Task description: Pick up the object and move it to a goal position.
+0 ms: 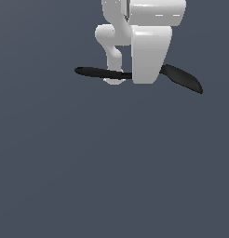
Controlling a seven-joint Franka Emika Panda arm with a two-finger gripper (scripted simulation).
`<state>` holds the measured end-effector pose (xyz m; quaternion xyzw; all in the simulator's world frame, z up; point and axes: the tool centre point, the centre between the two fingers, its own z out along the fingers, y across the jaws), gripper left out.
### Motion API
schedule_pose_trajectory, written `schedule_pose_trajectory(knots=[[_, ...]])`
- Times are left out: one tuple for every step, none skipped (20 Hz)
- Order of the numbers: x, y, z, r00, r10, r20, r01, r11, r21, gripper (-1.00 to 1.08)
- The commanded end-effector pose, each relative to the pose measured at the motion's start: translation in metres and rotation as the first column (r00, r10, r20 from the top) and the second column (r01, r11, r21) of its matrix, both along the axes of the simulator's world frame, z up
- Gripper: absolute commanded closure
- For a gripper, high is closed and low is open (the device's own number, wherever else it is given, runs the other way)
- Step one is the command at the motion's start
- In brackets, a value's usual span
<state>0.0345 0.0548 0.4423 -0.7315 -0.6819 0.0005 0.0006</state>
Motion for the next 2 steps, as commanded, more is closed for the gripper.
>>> schedule_pose_trajectory(knots=[[0.0007, 0.0004, 0.0026, 1.000, 0.000, 0.002, 0.000, 1.000, 0.000, 1.08], [0.0007, 0.0004, 0.0026, 1.000, 0.000, 0.002, 0.000, 1.000, 0.000, 1.08]])
